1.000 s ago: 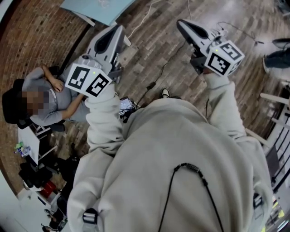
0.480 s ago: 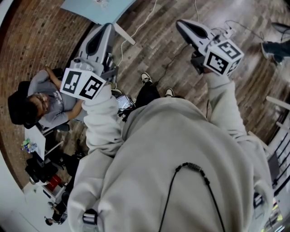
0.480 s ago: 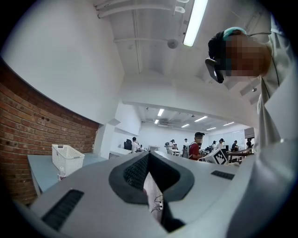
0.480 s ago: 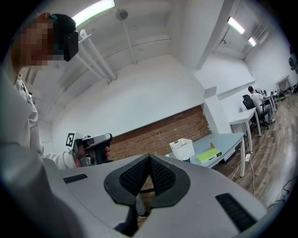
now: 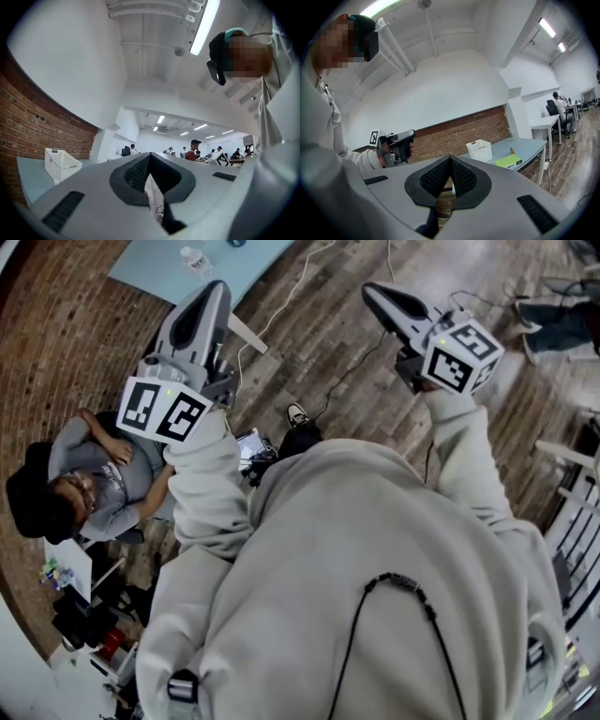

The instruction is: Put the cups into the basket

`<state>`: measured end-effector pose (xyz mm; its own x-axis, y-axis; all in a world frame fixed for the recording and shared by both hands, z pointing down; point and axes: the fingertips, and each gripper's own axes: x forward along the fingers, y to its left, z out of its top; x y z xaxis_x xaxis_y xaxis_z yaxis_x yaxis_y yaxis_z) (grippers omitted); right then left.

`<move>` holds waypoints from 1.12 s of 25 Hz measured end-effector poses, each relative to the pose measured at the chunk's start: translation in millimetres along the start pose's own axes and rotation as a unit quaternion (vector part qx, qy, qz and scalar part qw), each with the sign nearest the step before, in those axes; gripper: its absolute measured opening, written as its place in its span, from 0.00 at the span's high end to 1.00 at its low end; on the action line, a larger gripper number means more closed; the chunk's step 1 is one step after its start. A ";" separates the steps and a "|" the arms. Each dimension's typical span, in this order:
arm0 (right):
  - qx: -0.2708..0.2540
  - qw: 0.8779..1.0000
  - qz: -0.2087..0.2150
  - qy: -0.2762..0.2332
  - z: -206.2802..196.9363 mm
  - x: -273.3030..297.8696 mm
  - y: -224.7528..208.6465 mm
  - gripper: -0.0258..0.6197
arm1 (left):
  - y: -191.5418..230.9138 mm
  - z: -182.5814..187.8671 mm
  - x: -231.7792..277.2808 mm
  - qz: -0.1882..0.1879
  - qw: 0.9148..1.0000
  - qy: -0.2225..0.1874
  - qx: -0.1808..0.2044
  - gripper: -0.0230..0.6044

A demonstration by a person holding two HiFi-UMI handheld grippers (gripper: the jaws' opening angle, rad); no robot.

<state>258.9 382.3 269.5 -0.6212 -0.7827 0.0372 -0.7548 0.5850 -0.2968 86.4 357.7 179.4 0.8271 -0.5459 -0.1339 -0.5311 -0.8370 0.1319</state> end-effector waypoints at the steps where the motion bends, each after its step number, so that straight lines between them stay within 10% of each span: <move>1: -0.002 1.000 0.000 0.002 3.2 12.7 -3.4 0.94 | 11.4 2.5 2.1 -0.001 1.000 -0.002 -0.001 0.97; 15: -0.011 0.998 0.014 0.053 6.8 187.7 -13.4 0.94 | 171.3 11.2 -2.1 -0.001 1.000 0.000 -0.031 0.97; 28: 0.005 0.997 0.036 0.066 13.7 259.5 -68.0 0.94 | 228.8 29.4 30.5 0.027 0.999 -0.017 -0.021 0.97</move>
<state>152.0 136.5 286.3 -0.6960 -0.7043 0.1398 -0.7060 0.6358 -0.3120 -15.4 148.4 176.6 0.7903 -0.5919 -0.1582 -0.5662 -0.8042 0.1805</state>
